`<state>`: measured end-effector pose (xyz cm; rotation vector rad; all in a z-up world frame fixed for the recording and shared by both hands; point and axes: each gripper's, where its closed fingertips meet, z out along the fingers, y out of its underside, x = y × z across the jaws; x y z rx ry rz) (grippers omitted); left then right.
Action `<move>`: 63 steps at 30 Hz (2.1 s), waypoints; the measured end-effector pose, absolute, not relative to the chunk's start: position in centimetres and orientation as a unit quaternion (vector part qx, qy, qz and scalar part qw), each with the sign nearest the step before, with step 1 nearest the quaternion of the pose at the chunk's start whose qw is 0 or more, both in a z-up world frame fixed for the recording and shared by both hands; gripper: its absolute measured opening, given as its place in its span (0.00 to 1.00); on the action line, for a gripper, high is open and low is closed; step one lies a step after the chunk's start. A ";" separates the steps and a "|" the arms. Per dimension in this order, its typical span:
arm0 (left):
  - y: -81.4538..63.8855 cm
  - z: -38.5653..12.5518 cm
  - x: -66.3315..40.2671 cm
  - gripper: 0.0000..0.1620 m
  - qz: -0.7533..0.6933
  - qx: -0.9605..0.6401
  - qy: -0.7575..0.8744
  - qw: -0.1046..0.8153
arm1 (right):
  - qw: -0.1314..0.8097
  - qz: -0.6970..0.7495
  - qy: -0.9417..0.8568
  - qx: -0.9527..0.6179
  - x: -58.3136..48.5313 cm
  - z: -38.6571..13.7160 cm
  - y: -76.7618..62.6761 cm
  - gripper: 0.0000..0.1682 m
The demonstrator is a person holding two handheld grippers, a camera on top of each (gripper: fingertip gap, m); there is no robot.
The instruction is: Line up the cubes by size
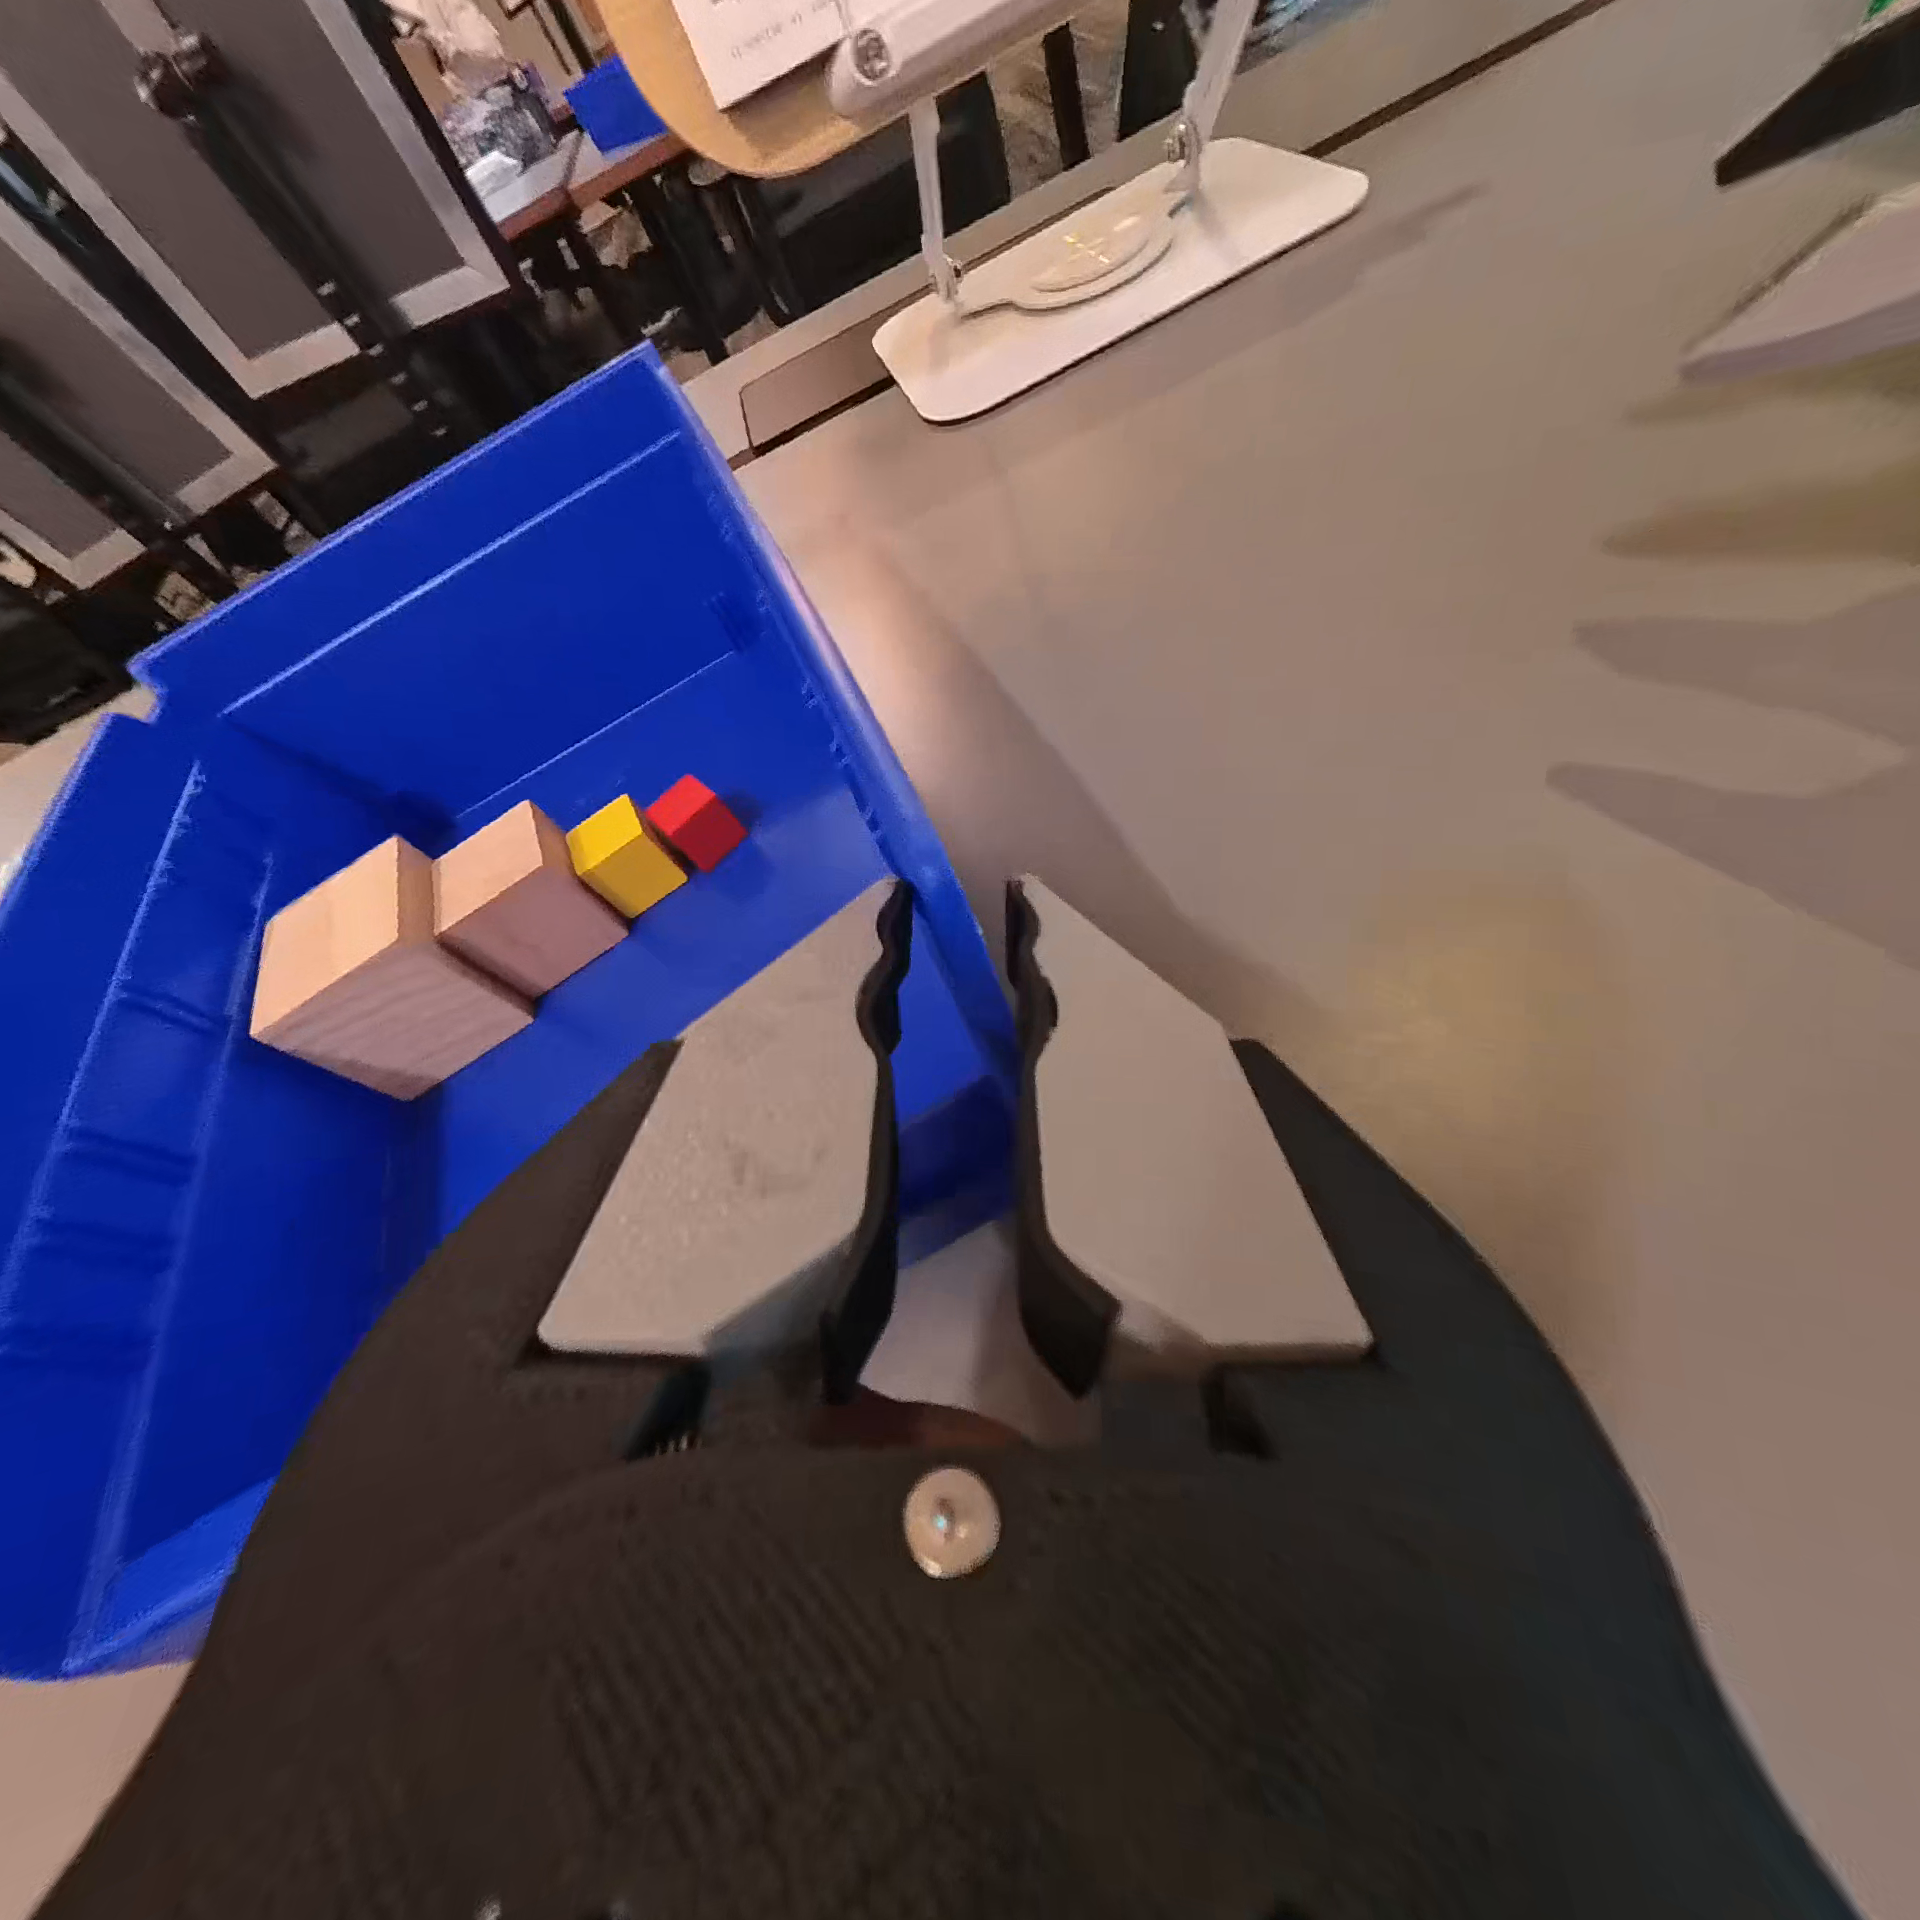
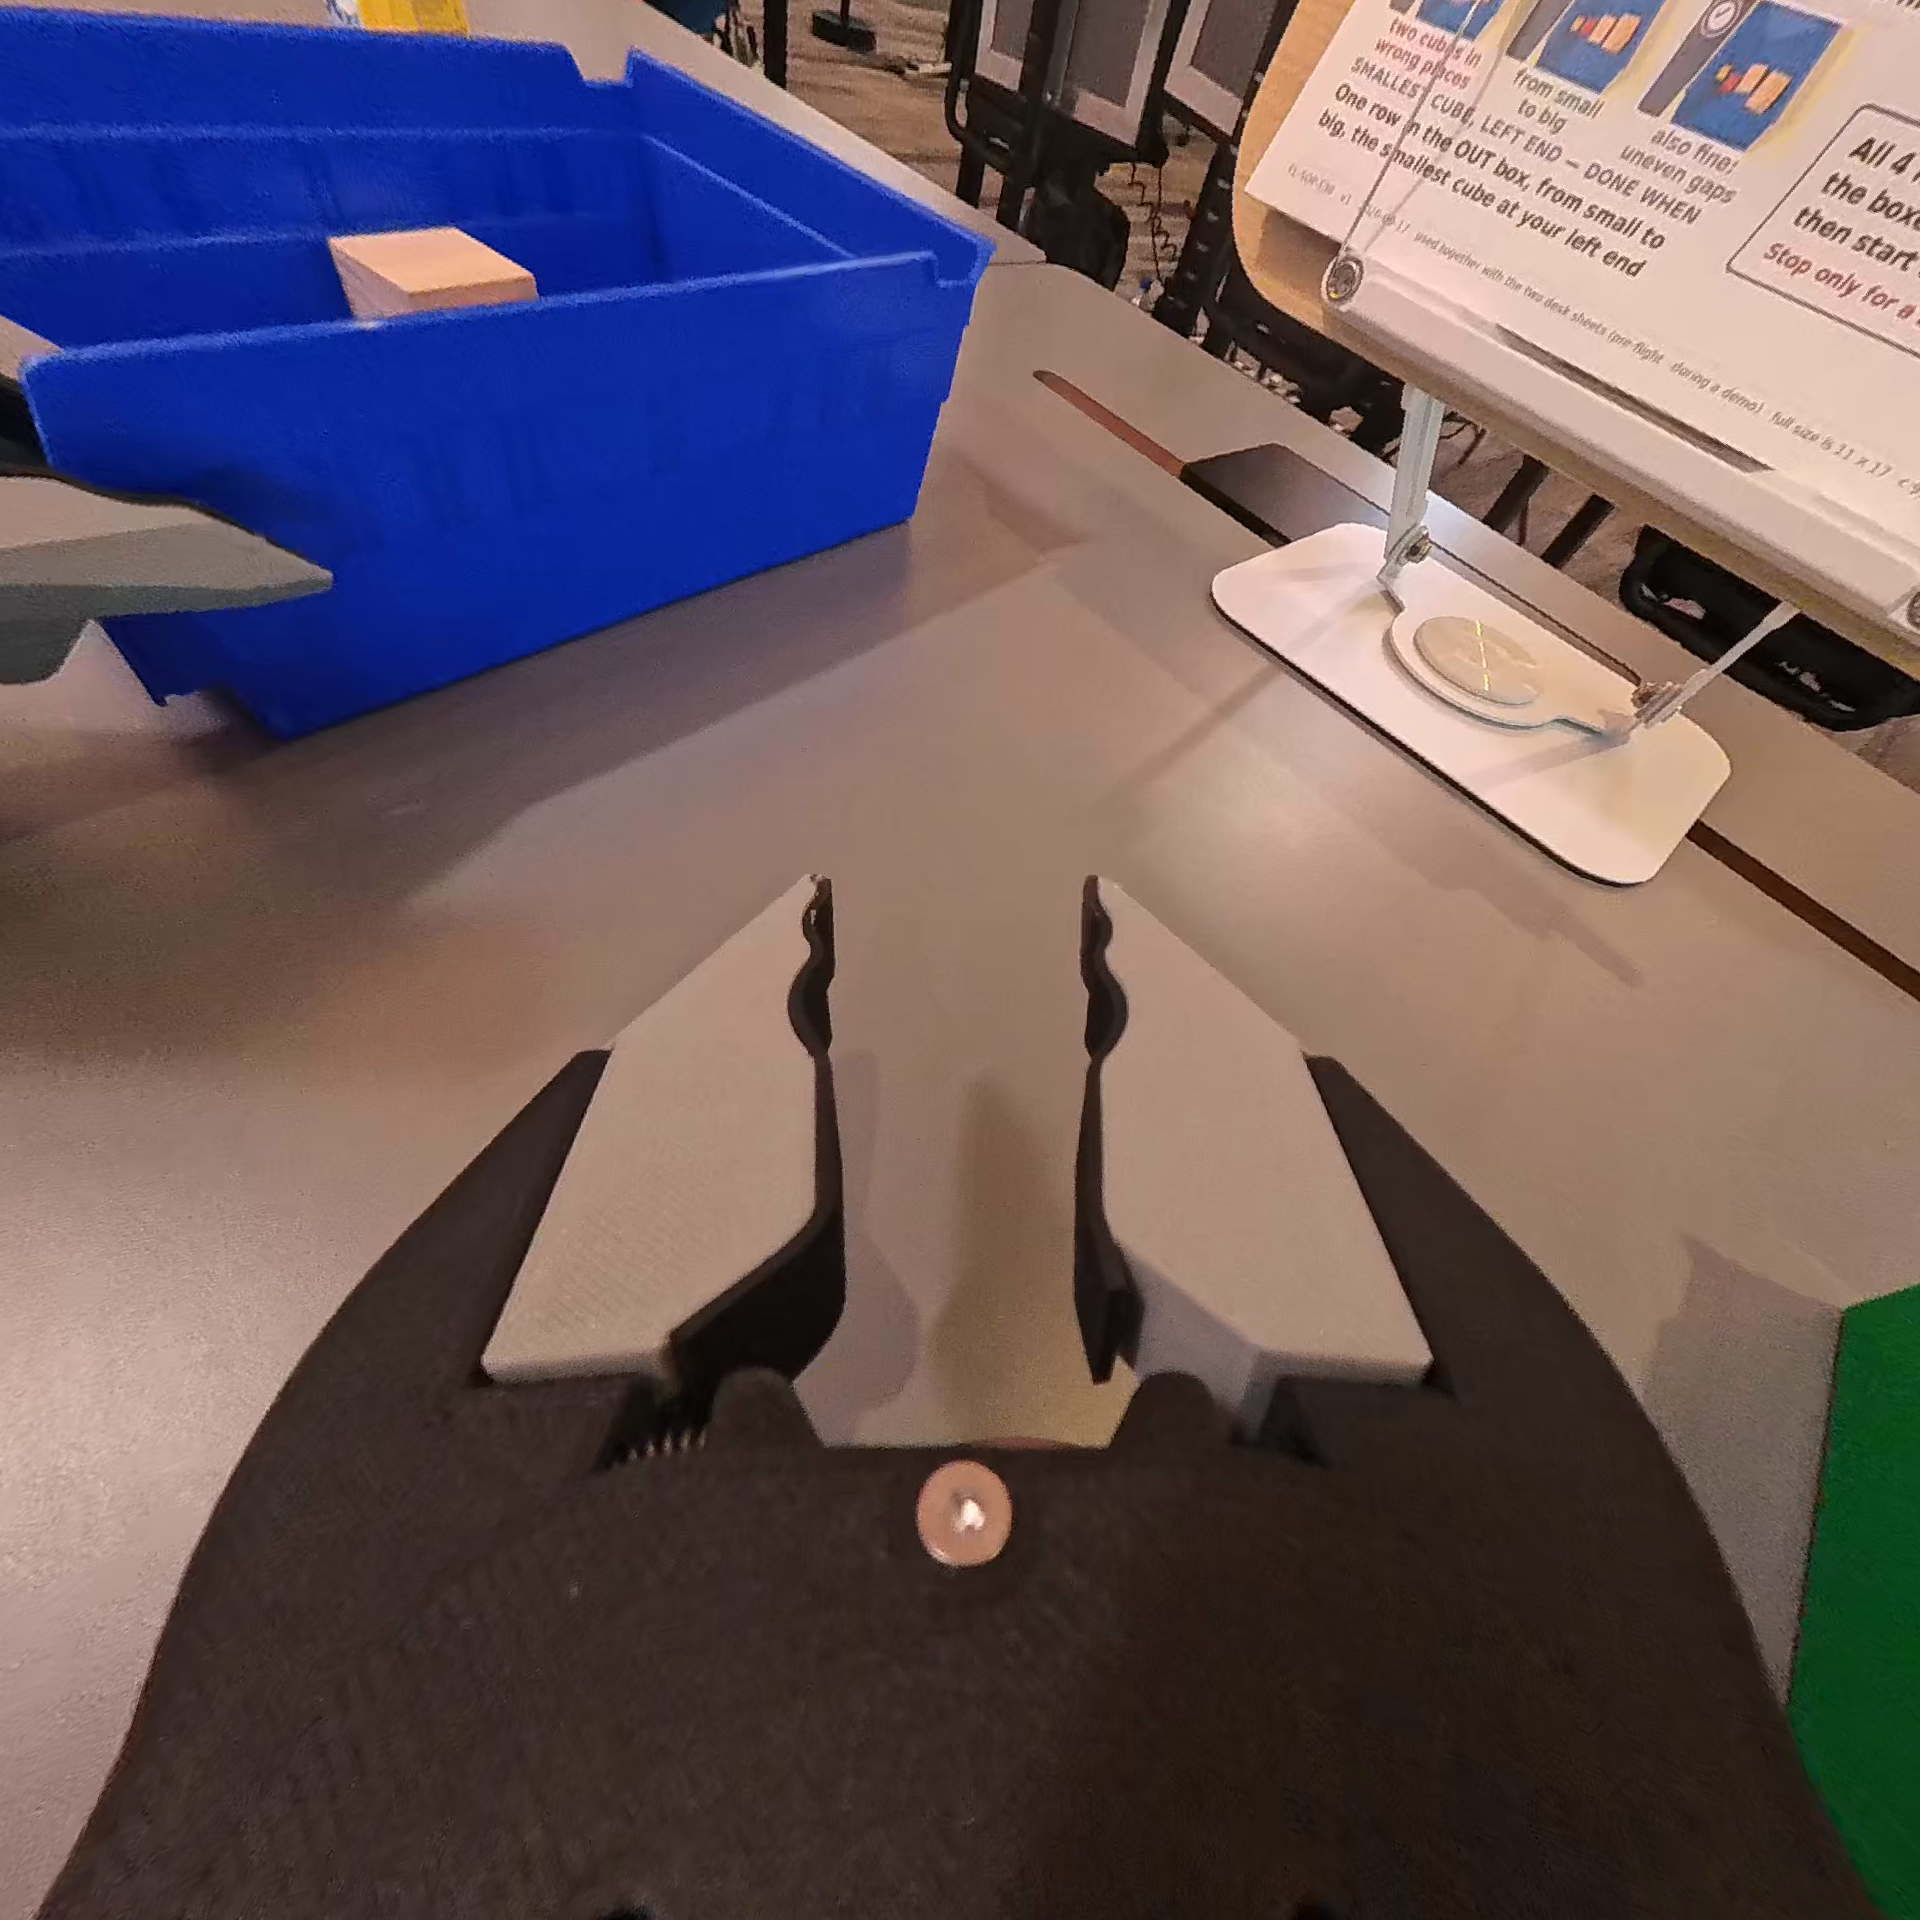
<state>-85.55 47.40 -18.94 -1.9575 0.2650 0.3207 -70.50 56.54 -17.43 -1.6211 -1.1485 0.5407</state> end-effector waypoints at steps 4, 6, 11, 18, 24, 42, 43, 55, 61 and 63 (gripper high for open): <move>47.1 -18.9 -85.4 0.10 0.116 -0.825 0.124 0.539 | 0.516 0.228 -0.479 -0.673 -70.6 -17.3 56.4 0.26; 47.1 -18.9 -85.2 0.10 0.108 -0.823 0.131 0.541 | 0.512 0.227 -0.482 -0.674 -70.7 -17.5 56.4 0.26; 47.2 -19.0 -84.8 0.11 0.111 -0.819 0.155 0.541 | 0.514 0.225 -0.487 -0.669 -70.9 -17.5 56.2 0.26; 46.5 -18.1 -83.7 0.14 0.075 -0.815 0.161 0.552 | 0.513 0.230 -0.482 -0.672 -70.8 -17.6 56.3 0.26; 43.7 -12.2 -82.7 0.16 -0.044 -0.776 0.131 0.615 | 0.508 0.242 -0.475 -0.676 -70.6 -17.5 56.5 0.25; 42.0 -9.3 -83.1 0.12 -0.003 -0.749 0.144 0.647 | 0.501 0.251 -0.469 -0.683 -70.5 -17.8 56.7 0.24; 41.9 -9.3 -83.3 0.12 -0.001 -0.749 0.141 0.647 | 0.502 0.251 -0.469 -0.682 -70.5 -17.7 56.7 0.23; 41.4 -8.4 -84.7 0.11 0.015 -0.743 0.127 0.657 | 0.499 0.252 -0.470 -0.682 -70.5 -17.9 56.6 0.23; 41.6 -9.0 -84.4 0.11 0.010 -0.748 0.132 0.650 | 0.498 0.251 -0.472 -0.682 -70.6 -18.0 56.5 0.23; 41.6 -8.8 -84.2 0.11 0.010 -0.747 0.134 0.651 | 0.496 0.255 -0.472 -0.682 -70.6 -18.0 56.4 0.23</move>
